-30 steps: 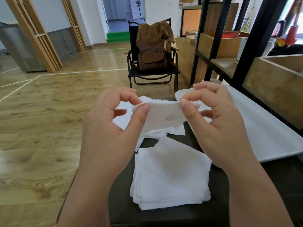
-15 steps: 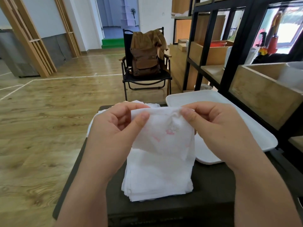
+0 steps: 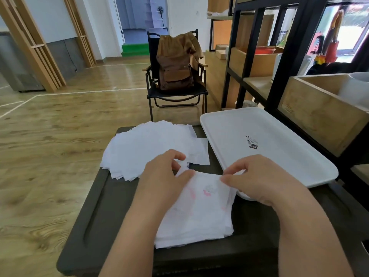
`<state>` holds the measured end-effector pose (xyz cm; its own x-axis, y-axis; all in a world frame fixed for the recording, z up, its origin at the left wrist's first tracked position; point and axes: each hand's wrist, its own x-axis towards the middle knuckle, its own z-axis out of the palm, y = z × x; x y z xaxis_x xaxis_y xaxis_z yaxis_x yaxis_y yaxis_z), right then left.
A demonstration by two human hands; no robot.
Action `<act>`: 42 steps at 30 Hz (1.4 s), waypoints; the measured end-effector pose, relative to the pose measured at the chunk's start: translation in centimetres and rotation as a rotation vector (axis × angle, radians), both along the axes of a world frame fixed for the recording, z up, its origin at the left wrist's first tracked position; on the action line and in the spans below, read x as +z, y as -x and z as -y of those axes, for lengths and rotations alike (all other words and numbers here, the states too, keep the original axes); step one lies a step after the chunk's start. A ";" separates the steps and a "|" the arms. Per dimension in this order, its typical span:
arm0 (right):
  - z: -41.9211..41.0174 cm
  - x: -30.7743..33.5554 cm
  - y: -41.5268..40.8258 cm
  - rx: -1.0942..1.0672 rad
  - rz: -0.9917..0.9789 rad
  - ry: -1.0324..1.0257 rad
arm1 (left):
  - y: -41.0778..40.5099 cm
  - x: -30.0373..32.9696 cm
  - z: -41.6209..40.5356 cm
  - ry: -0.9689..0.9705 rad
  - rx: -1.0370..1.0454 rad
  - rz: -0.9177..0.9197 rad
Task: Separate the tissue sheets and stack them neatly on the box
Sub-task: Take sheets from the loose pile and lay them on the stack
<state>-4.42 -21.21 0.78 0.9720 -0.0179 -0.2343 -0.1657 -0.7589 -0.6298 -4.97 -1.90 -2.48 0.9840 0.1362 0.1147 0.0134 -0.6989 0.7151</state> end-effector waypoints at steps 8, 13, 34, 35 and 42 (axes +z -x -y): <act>-0.4 -0.4 0.0 0.097 -0.082 0.095 | 0.1 1.0 0.1 0.038 0.054 -0.186; -0.1 0.2 0.2 0.068 0.043 0.048 | 0.3 1.1 -0.2 0.086 0.018 -0.108; -1.3 2.7 2.3 0.163 0.120 -0.426 | 5.2 5.5 -4.5 0.439 -0.141 -0.122; -1.6 2.1 2.0 0.149 0.110 -0.361 | 4.9 5.0 -4.5 0.369 -0.113 -0.159; -3.0 -1.4 0.2 0.128 0.058 -0.106 | 3.0 1.7 -4.9 0.049 0.048 -0.330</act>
